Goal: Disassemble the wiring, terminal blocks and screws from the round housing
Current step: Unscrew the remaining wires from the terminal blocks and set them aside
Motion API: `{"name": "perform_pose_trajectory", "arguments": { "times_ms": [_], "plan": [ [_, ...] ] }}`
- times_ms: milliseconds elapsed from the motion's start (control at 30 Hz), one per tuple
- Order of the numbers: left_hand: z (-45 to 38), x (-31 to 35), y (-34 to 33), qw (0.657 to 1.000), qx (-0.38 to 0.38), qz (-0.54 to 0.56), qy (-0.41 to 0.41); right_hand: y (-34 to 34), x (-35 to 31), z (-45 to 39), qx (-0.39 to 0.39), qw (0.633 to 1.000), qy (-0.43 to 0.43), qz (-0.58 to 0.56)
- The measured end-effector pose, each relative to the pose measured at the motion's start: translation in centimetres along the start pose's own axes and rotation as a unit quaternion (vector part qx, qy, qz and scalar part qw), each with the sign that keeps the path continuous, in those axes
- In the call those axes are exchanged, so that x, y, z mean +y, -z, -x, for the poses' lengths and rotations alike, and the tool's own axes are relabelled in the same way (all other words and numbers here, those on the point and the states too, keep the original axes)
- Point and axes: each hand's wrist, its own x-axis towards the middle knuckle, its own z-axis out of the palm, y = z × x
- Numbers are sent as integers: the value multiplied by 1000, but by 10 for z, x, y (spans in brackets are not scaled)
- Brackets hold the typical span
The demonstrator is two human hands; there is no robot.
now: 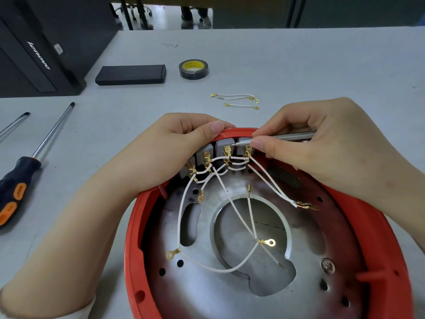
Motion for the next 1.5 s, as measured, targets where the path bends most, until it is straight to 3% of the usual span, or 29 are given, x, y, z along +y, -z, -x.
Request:
{"name": "perform_pose_trajectory", "arguments": {
  "times_ms": [933,1133,1300,1500],
  "plan": [
    [1,5,-3,999,16,-47,-11,-1,0,2,-5,999,21,28],
    [1,8,-2,998,16,-62,-6,2,-2,-5,-34,997,39,48],
    [0,6,-2,997,22,-71,-11,14,-8,-24,-87,984,69,138],
    [-1,6,-2,996,31,-83,-12,15,1,-33,-124,983,86,101]
  ]
}}
